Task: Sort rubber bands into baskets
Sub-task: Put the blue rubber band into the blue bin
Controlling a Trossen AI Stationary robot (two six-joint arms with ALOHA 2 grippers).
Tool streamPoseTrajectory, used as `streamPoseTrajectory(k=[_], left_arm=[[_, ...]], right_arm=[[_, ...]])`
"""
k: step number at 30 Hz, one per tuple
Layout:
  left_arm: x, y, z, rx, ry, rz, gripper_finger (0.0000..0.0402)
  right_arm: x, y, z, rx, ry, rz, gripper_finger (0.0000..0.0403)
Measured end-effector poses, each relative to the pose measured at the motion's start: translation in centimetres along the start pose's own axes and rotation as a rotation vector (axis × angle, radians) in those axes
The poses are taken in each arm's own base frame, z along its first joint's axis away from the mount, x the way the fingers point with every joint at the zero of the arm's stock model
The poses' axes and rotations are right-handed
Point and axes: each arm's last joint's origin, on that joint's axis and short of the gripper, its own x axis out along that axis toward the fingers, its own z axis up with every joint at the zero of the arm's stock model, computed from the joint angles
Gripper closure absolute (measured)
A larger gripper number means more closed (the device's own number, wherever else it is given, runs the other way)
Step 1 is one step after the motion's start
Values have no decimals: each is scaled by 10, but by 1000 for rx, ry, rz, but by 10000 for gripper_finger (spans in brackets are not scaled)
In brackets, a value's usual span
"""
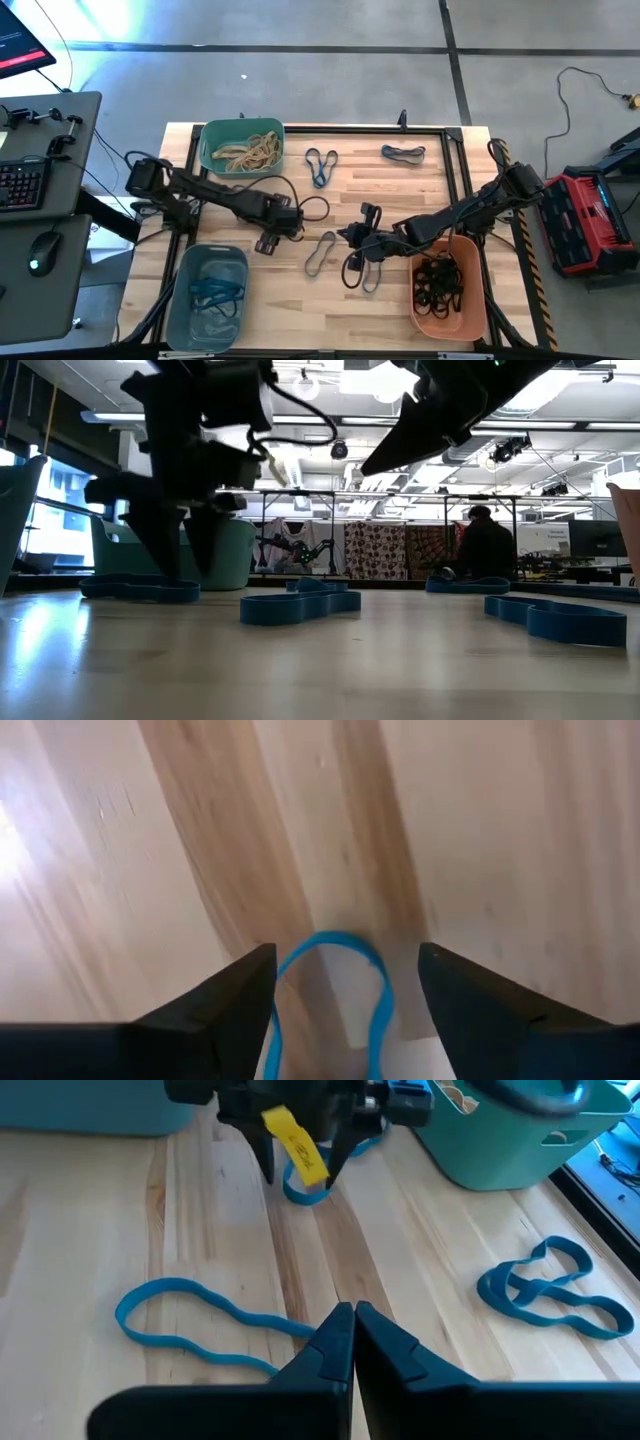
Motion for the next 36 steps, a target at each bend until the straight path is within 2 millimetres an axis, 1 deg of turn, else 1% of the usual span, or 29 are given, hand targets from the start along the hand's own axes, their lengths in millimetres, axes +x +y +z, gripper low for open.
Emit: streamPoseTrajectory(k=[5, 9, 11, 13, 15, 17, 20, 23, 24, 25, 28, 30, 33, 36], left_arm=[[12, 8, -1, -2, 43, -6, 160], [20, 10, -3, 1, 74, -26, 160], [23, 11, -3, -4, 84, -32, 165], [24, 11, -3, -3, 89, -37, 177], [25, 10, -3, -1, 94, -41, 200], [25, 10, -3, 2, 96, -53, 232], [25, 9, -3, 23, 94, -81, 296], [24, 6, -3, 53, 94, -100, 372], [21, 6, -3, 58, 97, -99, 386], [19, 6, -2, 57, 94, -103, 391], [0, 7, 3, 71, 58, -96, 388], [-15, 7, 5, 83, 55, -100, 395], [-40, 8, 9, 78, 10, -92, 397], [-72, 8, 11, 87, -58, -76, 398]], right_arm=[[0, 0, -1, -6, 8, -2, 403], [0, 0, -1, -7, 11, -2, 403], [0, 0, -2, -9, 14, -3, 403], [0, 0, -1, -8, 13, -3, 403], [0, 0, -1, -8, 14, -3, 403], [0, 0, -2, -8, 14, -3, 403], [0, 0, -2, -8, 14, -3, 403], [0, 0, -2, -9, 14, -3, 403], [0, 0, -2, -9, 14, -3, 403], [0, 0, -2, -9, 14, -3, 403], [0, 0, -2, -9, 14, -3, 403], [0, 0, -2, -7, 14, -4, 403], [0, 0, -1, -6, 12, -5, 403], [0, 0, 0, -1, 5, -4, 403]])
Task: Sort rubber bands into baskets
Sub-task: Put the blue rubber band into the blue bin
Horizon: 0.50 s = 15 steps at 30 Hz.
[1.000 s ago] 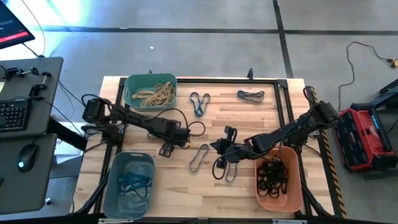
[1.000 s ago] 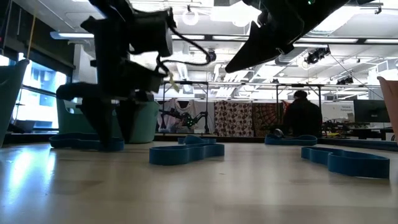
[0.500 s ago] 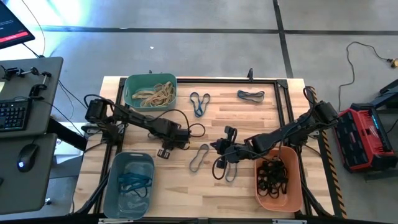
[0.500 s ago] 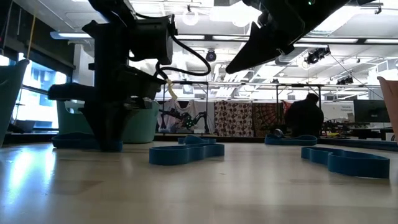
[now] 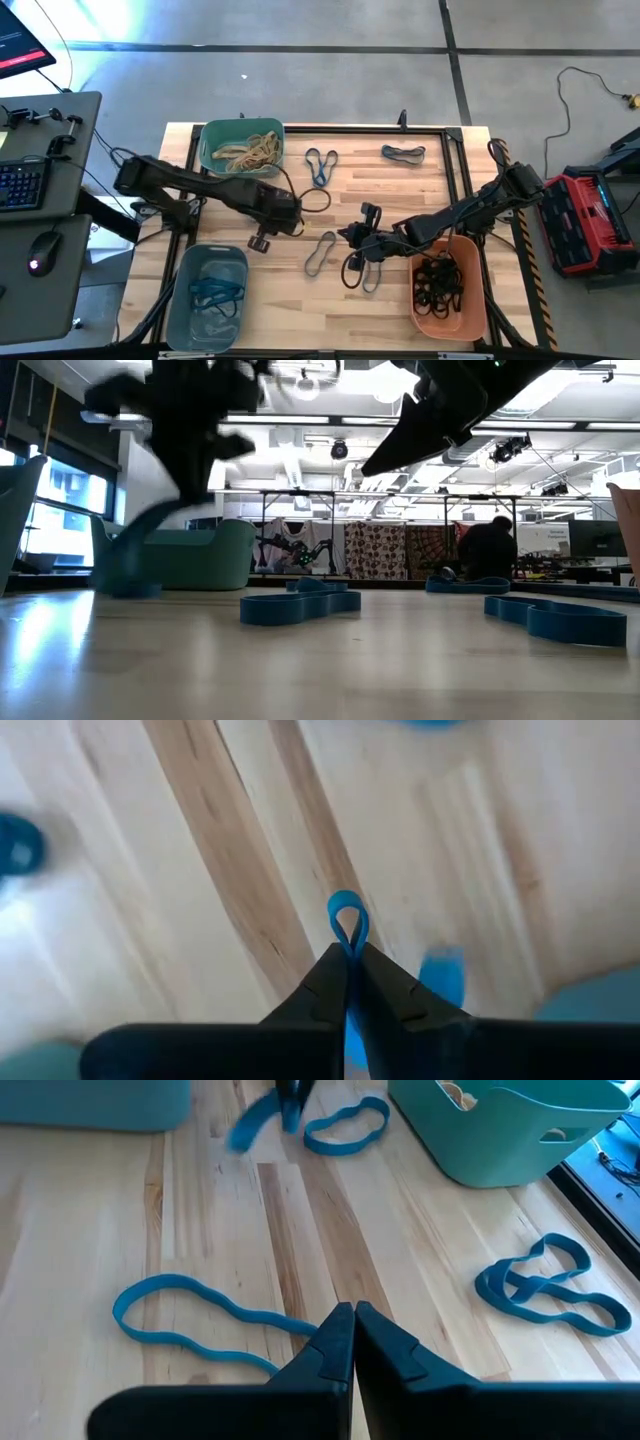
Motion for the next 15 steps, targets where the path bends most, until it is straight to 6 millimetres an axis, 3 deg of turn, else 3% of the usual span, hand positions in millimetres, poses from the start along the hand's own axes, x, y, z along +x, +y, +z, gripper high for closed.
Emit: streamPoseTrajectory(k=[8, 15], left_arm=[[-76, -23, -7, 10, -161, 15, 400], [-111, -64, -23, 20, -269, -169, 401]], right_arm=[[0, 0, 1, 4, -5, 0, 403], [0, -1, 1, 5, -10, -7, 403]])
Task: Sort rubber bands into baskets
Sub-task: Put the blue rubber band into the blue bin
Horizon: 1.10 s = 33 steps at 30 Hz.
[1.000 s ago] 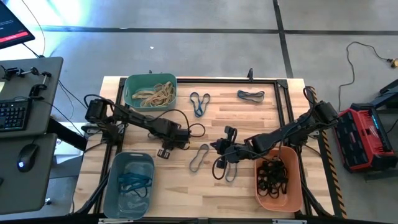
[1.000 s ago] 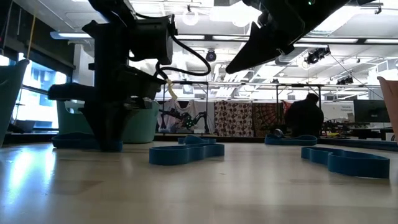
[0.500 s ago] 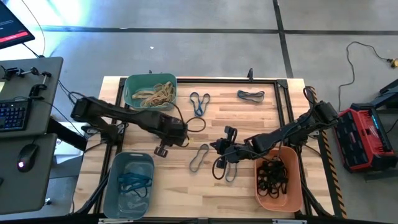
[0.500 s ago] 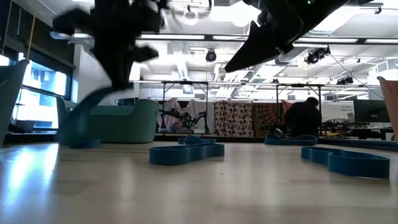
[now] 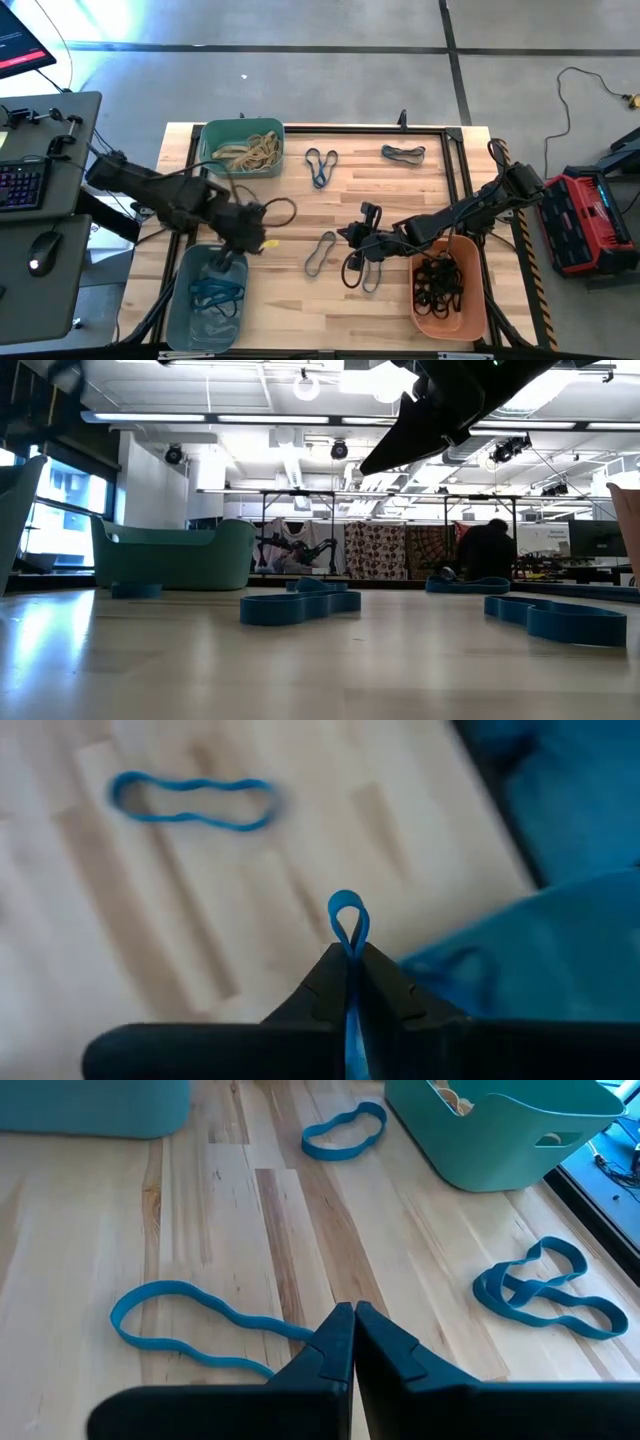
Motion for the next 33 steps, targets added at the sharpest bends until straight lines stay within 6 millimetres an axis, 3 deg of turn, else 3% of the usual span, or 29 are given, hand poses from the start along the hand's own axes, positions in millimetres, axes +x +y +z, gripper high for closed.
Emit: streamPoseTrajectory(k=[8, 13, 23, 33], left_arm=[[-5, -49, -4, -72, -2, -123, 401], [15, -66, -14, -182, 51, -153, 401], [71, -72, -43, -241, 69, -201, 401], [103, -80, -83, -302, 244, -170, 401]], right_arm=[[0, 0, 0, -4, -1, -1, 403], [0, 0, 0, 0, -1, -1, 403], [0, 0, 0, -3, -2, -1, 403], [1, -2, 1, -3, 0, -6, 403]])
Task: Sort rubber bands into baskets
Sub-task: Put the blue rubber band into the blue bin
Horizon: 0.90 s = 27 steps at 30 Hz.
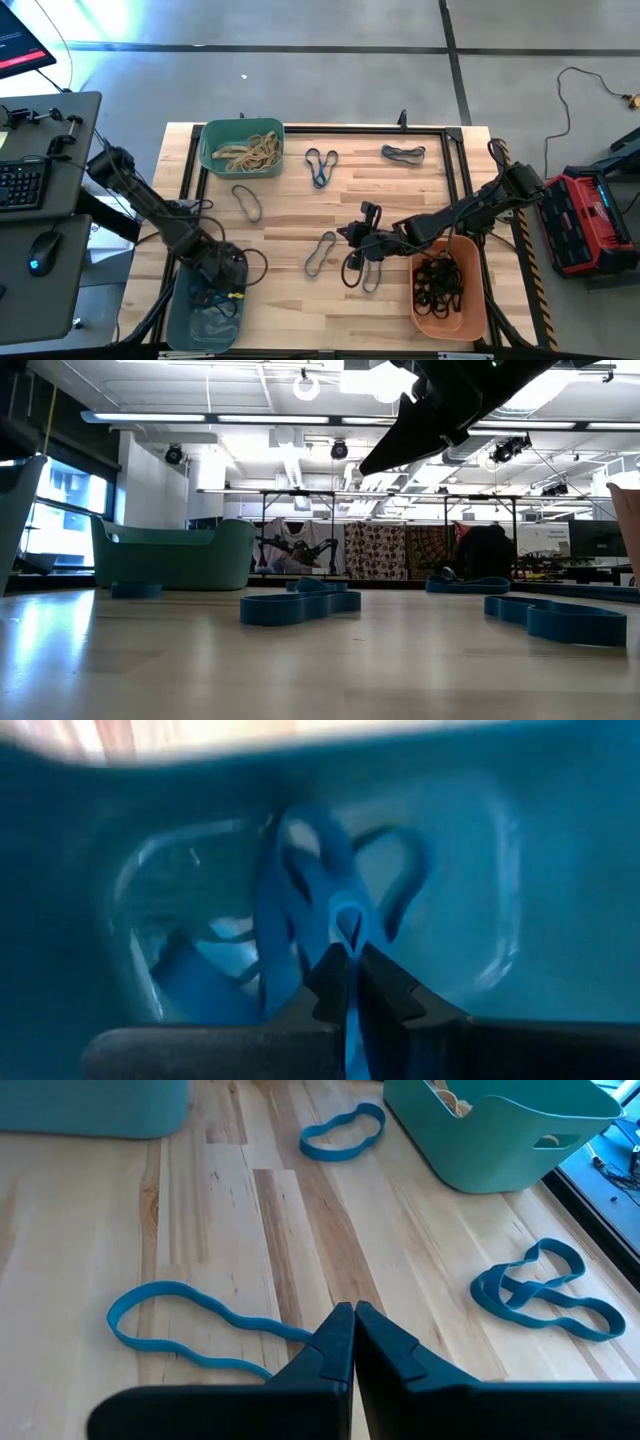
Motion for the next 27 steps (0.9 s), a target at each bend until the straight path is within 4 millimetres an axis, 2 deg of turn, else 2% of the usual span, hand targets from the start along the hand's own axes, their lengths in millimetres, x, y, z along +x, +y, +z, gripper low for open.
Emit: streamPoseTrajectory(k=[5, 11, 21, 27], left_arm=[[9, -1, -11, -39, 51, 11, 394], [7, -4, -10, -81, 62, -17, 351], [-23, -23, 8, -99, -17, -94, 262], [-45, -27, 24, -63, -110, -109, 258]], right_arm=[[1, -2, 0, 0, 8, -7, 403], [3, -5, 0, 4, 12, -17, 403], [3, -6, 0, 10, 15, -18, 403], [3, -6, 0, 18, 15, -18, 403]])
